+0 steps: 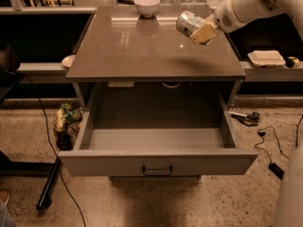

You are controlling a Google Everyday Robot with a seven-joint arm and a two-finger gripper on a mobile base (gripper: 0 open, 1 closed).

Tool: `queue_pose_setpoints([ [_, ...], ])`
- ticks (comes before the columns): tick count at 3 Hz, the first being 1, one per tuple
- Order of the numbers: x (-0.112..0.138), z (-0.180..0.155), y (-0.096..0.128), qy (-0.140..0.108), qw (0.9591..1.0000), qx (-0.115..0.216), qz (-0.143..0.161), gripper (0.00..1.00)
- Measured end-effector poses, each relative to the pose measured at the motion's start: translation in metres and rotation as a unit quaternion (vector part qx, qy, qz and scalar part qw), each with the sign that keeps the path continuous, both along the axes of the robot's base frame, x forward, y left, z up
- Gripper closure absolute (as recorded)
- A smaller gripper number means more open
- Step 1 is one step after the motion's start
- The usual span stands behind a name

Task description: Place 7up can into top drawer

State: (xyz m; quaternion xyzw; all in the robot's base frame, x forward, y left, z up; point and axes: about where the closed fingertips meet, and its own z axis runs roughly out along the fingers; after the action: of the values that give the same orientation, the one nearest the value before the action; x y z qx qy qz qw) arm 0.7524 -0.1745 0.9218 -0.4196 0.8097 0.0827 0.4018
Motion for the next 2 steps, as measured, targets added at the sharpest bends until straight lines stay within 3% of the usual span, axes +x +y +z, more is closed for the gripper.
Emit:
queue_pose_setpoints([
  [1,-0.0316,0.0001,0.0062,-0.013,0.9966,-0.009,0.081,1.0],
  [2,-0.0323,-0.0031,0.0087,-0.021,0.9947,-0.02,0.099,1.0],
])
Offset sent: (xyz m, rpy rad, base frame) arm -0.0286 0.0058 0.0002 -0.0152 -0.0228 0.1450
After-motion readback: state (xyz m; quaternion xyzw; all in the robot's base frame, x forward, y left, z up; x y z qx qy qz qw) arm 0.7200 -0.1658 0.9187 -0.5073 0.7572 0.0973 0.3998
